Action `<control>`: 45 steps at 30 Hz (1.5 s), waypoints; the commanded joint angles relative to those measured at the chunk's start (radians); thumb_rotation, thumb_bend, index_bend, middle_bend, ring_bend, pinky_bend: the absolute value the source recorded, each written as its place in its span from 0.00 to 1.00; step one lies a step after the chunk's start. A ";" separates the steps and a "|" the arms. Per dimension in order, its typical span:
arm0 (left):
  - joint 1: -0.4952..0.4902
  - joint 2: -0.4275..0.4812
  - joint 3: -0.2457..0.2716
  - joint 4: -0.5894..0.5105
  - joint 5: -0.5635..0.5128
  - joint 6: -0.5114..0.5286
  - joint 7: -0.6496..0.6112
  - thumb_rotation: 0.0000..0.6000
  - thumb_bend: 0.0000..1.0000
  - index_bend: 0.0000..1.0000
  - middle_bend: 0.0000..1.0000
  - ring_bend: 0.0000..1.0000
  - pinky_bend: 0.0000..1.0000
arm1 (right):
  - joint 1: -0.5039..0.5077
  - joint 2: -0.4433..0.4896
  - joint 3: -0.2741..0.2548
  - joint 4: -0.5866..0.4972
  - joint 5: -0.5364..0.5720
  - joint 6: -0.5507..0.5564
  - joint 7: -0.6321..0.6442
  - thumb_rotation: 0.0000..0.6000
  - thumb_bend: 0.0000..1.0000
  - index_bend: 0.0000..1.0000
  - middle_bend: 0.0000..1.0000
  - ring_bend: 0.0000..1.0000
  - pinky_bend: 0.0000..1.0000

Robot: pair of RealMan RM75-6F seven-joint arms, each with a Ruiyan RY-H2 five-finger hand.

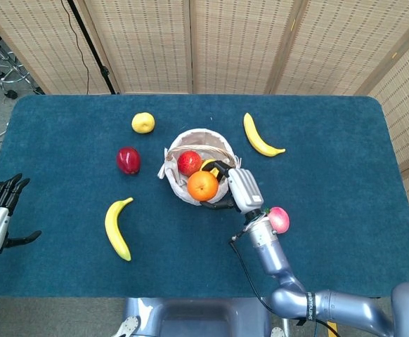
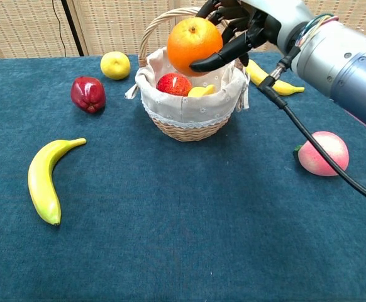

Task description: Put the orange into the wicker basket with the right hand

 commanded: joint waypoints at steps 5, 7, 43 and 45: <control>0.001 0.004 0.000 0.002 0.002 0.001 -0.011 1.00 0.11 0.00 0.00 0.00 0.00 | 0.024 -0.031 -0.002 0.046 0.040 -0.020 0.009 1.00 0.01 0.47 0.26 0.22 0.24; 0.000 0.004 0.000 0.003 0.002 0.001 -0.011 1.00 0.11 0.00 0.00 0.00 0.00 | 0.024 -0.041 0.001 0.060 0.039 -0.013 0.024 1.00 0.00 0.38 0.19 0.14 0.15; -0.018 -0.017 0.011 0.009 -0.002 -0.036 0.025 1.00 0.11 0.00 0.00 0.00 0.00 | -0.280 0.535 -0.398 -0.150 -0.361 0.147 -0.030 1.00 0.00 0.21 0.04 0.00 0.00; -0.020 -0.019 0.013 0.007 0.000 -0.039 0.029 1.00 0.11 0.00 0.00 0.00 0.00 | -0.308 0.563 -0.419 -0.130 -0.384 0.171 0.001 1.00 0.00 0.22 0.05 0.00 0.00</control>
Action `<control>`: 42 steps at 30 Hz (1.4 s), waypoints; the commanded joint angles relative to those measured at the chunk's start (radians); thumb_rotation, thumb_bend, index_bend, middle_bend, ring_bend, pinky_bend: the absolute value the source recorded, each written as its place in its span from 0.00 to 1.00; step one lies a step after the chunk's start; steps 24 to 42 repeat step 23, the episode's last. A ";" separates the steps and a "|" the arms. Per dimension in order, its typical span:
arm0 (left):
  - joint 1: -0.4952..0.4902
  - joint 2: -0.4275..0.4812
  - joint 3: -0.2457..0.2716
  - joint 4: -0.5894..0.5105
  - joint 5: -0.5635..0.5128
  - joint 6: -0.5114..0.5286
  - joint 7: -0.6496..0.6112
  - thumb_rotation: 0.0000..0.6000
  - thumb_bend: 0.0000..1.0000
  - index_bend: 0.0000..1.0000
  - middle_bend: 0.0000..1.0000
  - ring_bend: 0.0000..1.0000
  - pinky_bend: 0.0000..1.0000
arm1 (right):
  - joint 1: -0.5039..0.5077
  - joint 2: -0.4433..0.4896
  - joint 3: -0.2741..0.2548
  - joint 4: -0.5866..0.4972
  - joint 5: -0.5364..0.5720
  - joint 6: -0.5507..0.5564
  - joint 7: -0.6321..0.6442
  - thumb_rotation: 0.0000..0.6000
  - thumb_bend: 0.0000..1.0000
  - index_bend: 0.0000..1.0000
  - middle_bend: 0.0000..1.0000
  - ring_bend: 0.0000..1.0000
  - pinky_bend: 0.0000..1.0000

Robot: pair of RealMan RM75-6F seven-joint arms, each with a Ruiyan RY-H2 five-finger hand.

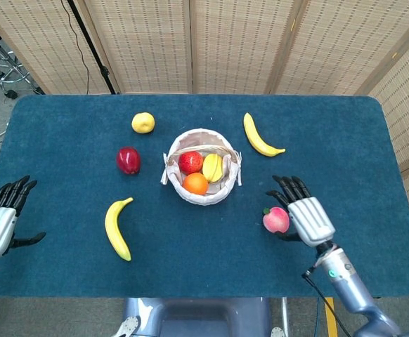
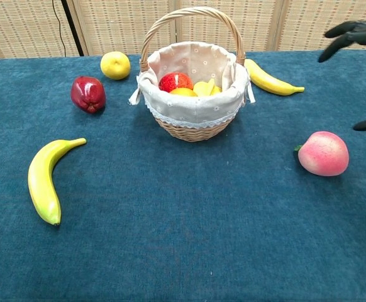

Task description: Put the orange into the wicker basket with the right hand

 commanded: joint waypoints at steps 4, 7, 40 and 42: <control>-0.004 -0.005 0.007 -0.006 0.008 -0.006 0.011 1.00 0.11 0.00 0.00 0.00 0.00 | -0.098 0.086 -0.072 0.059 -0.068 0.079 0.110 1.00 0.00 0.23 0.06 0.00 0.02; -0.007 -0.009 0.011 -0.007 0.013 -0.012 0.017 1.00 0.11 0.00 0.00 0.00 0.00 | -0.139 0.107 -0.086 0.105 -0.056 0.103 0.155 1.00 0.00 0.23 0.06 0.00 0.02; -0.002 -0.002 0.015 -0.021 0.017 0.000 0.013 1.00 0.11 0.00 0.00 0.00 0.00 | -0.256 0.042 0.000 0.329 0.083 0.195 0.229 1.00 0.00 0.24 0.06 0.00 0.02; -0.002 -0.002 0.015 -0.021 0.017 0.000 0.013 1.00 0.11 0.00 0.00 0.00 0.00 | -0.256 0.042 0.000 0.329 0.083 0.195 0.229 1.00 0.00 0.24 0.06 0.00 0.02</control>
